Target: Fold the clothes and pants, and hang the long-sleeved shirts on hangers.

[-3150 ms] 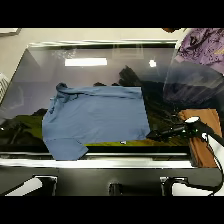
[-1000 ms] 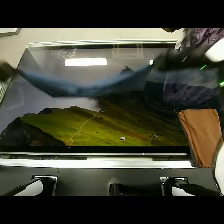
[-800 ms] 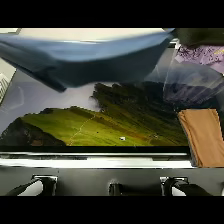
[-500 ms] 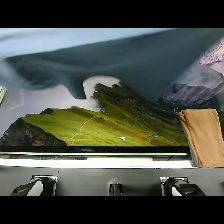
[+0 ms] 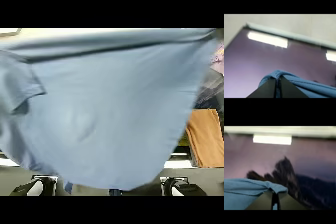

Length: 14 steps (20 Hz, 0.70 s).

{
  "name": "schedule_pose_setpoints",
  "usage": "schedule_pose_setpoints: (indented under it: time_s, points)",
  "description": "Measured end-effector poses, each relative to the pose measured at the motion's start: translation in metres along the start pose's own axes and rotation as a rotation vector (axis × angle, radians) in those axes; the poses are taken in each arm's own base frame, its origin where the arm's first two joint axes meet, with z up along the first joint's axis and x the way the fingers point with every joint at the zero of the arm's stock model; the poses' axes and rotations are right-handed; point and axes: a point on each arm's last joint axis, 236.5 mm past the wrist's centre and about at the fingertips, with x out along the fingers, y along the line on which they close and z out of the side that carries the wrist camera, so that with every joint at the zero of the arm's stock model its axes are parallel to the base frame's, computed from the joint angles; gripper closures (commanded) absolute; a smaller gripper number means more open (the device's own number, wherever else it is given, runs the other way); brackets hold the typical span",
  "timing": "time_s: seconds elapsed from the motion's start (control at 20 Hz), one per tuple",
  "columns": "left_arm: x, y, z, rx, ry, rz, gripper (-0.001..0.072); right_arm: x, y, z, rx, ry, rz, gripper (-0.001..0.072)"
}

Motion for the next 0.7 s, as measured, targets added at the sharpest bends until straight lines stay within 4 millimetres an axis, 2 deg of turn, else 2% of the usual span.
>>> schedule_pose_setpoints:
  time_s: [0.05,0.2,0.35,0.45,0.5,0.6,0.7]
  points:
    - [0.035,0.002,-0.017,0.002,0.083,-0.023,0.0695,0.035,-0.008,-0.015,0.015,0.082,-0.005,0.0682]
    - [0.147,0.008,-0.083,0.006,0.340,-0.086,0.0695,0.142,-0.034,-0.070,0.049,0.308,-0.020,0.0682]
    - [0.249,0.005,-0.159,0.033,0.524,-0.138,0.0695,0.234,-0.061,-0.129,0.075,0.465,-0.049,0.0682]
    - [0.311,-0.001,-0.209,0.043,0.595,-0.159,0.0695,0.285,-0.077,-0.168,0.087,0.533,-0.072,0.0682]
    - [0.335,-0.004,-0.226,0.046,0.608,-0.164,0.0695,0.307,-0.086,-0.186,0.092,0.557,-0.087,0.0682]
    - [0.377,-0.009,-0.253,0.056,0.608,-0.170,0.0695,0.341,-0.102,-0.212,0.104,0.573,-0.126,0.0682]
    - [0.404,-0.014,-0.267,0.062,0.599,-0.176,0.0695,0.362,-0.113,-0.227,0.116,0.570,-0.158,0.0682]
